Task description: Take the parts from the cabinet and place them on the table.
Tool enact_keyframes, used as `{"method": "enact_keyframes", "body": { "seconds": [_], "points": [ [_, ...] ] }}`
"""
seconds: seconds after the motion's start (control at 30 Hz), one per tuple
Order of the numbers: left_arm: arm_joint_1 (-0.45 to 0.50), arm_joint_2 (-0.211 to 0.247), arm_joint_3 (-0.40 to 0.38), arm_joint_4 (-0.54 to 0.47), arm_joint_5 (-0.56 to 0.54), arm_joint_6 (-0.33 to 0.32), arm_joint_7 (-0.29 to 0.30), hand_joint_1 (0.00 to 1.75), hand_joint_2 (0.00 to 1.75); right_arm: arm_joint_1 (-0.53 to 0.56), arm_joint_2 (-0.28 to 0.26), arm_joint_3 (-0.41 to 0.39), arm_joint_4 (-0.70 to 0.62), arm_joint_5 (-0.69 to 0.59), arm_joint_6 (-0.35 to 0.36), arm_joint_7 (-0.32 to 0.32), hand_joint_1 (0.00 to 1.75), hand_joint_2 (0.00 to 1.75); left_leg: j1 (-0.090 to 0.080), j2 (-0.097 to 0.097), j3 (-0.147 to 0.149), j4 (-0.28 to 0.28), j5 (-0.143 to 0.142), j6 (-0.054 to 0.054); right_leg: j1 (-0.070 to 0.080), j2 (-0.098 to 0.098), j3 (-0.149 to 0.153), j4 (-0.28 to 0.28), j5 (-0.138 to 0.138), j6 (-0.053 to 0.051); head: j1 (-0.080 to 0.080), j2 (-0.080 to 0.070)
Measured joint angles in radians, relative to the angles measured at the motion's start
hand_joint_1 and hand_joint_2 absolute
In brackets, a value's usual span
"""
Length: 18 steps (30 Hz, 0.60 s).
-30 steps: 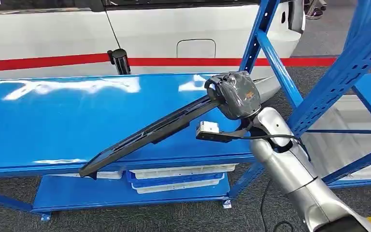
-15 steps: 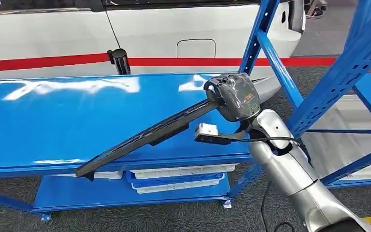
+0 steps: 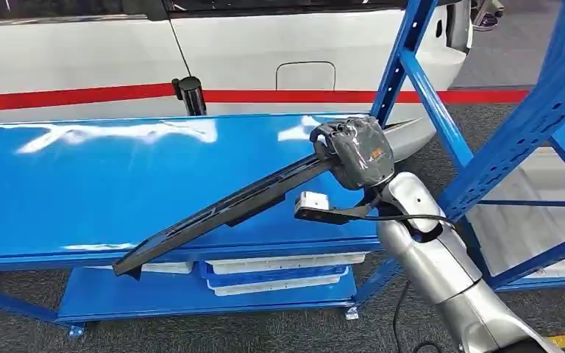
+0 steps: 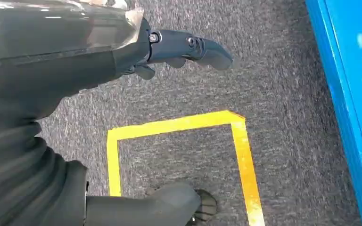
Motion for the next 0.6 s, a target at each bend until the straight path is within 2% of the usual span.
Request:
{"method": "enact_keyframes", "body": {
  "seconds": [0.07,0.1,0.13,0.17,0.2,0.23,0.27,0.3,0.33,0.37,0.4,0.43,0.47,0.5,0.57,0.6],
  "points": [
    [-0.003,0.000,-0.002,-0.001,-0.003,0.001,0.000,0.00,1.75,0.000,0.000,-0.007,-0.008,0.005,0.000,0.001,1.69,1.75,0.000,-0.004,-0.001,0.006,-0.007,-0.011,-0.001,-0.002,0.084,-0.174,0.059,0.006,0.000,0.000],
    [-0.004,0.001,-0.002,-0.001,-0.003,0.001,-0.001,0.00,1.75,-0.003,-0.001,-0.008,-0.010,0.008,0.000,0.002,1.69,1.75,-0.006,-0.005,-0.009,0.015,-0.014,-0.021,0.006,0.001,0.116,-0.209,0.059,-0.004,0.003,0.000],
    [-0.007,0.001,-0.003,-0.001,-0.006,0.000,-0.001,0.00,1.75,0.002,0.001,-0.007,-0.016,0.011,0.001,0.004,1.69,1.75,-0.007,-0.008,-0.011,0.016,-0.015,-0.025,0.016,0.003,0.105,-0.192,0.063,-0.011,-0.004,0.000],
    [-0.008,0.002,-0.005,-0.001,-0.011,0.000,-0.001,0.00,1.75,0.003,0.001,-0.008,-0.021,0.015,0.002,0.005,1.69,1.75,-0.008,-0.008,-0.010,0.022,-0.018,-0.029,0.013,0.003,0.101,-0.203,0.057,-0.019,-0.003,0.000],
    [-0.010,0.002,-0.005,-0.001,-0.012,0.000,-0.001,0.00,1.75,0.004,0.000,-0.008,-0.022,0.017,0.003,0.006,1.69,1.75,-0.005,-0.009,-0.012,0.019,-0.016,-0.032,0.014,0.003,0.101,-0.198,0.056,-0.021,-0.003,0.000],
    [-0.010,0.002,-0.006,-0.001,-0.013,-0.002,-0.001,0.00,1.75,0.004,0.002,-0.010,-0.024,0.018,0.005,0.008,1.69,1.75,-0.001,-0.009,-0.013,0.020,-0.017,-0.038,0.009,0.003,0.099,-0.203,0.059,-0.032,-0.003,0.000],
    [-0.010,0.003,-0.008,-0.001,-0.013,-0.003,-0.001,0.00,1.75,0.004,0.003,-0.013,-0.028,0.022,0.008,0.009,1.69,1.75,0.005,-0.008,-0.015,0.030,-0.033,-0.044,0.003,0.003,0.100,-0.208,0.063,-0.043,-0.004,0.000],
    [-0.010,0.003,-0.009,-0.001,-0.014,-0.002,0.000,0.00,1.75,0.003,0.003,-0.014,-0.030,0.024,0.010,0.009,1.69,1.75,0.005,-0.005,-0.028,0.067,-0.071,-0.048,0.005,0.003,0.099,-0.209,0.066,-0.050,-0.006,0.000],
    [-0.010,0.003,-0.010,-0.001,-0.015,-0.003,0.000,0.00,1.75,0.004,0.003,-0.014,-0.030,0.024,0.011,0.009,1.69,1.75,0.005,-0.005,-0.052,0.128,-0.117,-0.051,0.007,0.003,0.097,-0.209,0.067,-0.060,-0.006,0.000],
    [-0.010,0.003,-0.010,-0.001,-0.016,-0.005,0.001,0.00,1.75,0.006,0.003,-0.014,-0.030,0.025,0.011,0.009,1.69,1.75,0.005,-0.005,-0.084,0.207,-0.162,-0.054,0.009,0.002,0.093,-0.209,0.071,-0.065,-0.006,0.000],
    [-0.010,0.002,-0.010,0.000,-0.017,-0.005,0.002,0.00,1.75,0.008,0.003,-0.014,-0.030,0.025,0.012,0.009,1.69,1.75,0.005,-0.005,-0.113,0.276,-0.193,-0.057,0.012,0.002,0.086,-0.209,0.075,-0.071,-0.006,0.000],
    [-0.009,0.003,-0.010,0.000,-0.017,-0.005,0.003,0.00,1.75,0.010,0.003,-0.014,-0.030,0.022,0.016,0.005,1.69,1.75,0.005,-0.005,-0.124,0.308,-0.199,-0.057,0.016,0.001,0.080,-0.209,0.079,-0.075,-0.007,0.000],
    [-0.009,0.003,-0.010,0.000,-0.018,-0.005,0.005,0.00,1.75,0.012,0.002,-0.014,-0.030,0.006,0.028,-0.014,1.69,1.75,0.005,-0.004,-0.114,0.299,-0.184,-0.055,0.017,0.001,0.074,-0.209,0.085,-0.076,-0.006,0.000],
    [-0.008,0.003,-0.010,0.000,-0.019,-0.005,0.005,0.00,1.75,0.013,0.000,-0.013,-0.030,-0.015,0.044,-0.042,1.69,1.75,0.005,-0.004,-0.080,0.246,-0.147,-0.052,0.018,0.002,0.067,-0.209,0.091,-0.074,-0.006,0.000],
    [-0.009,0.003,-0.010,-0.001,-0.021,-0.011,0.005,0.00,1.75,0.013,-0.002,-0.008,-0.036,-0.047,0.067,-0.088,1.69,1.75,0.003,-0.004,0.017,0.091,-0.081,-0.040,0.019,0.003,0.056,-0.209,0.105,-0.070,-0.006,0.000],
    [-0.012,0.005,-0.010,-0.001,-0.021,-0.012,0.005,0.00,1.75,0.016,-0.003,-0.005,-0.045,-0.052,0.071,-0.105,1.69,1.75,-0.001,-0.005,0.062,0.011,-0.089,-0.032,0.022,0.004,0.051,-0.208,0.112,-0.064,-0.006,0.000]
  ]
}}
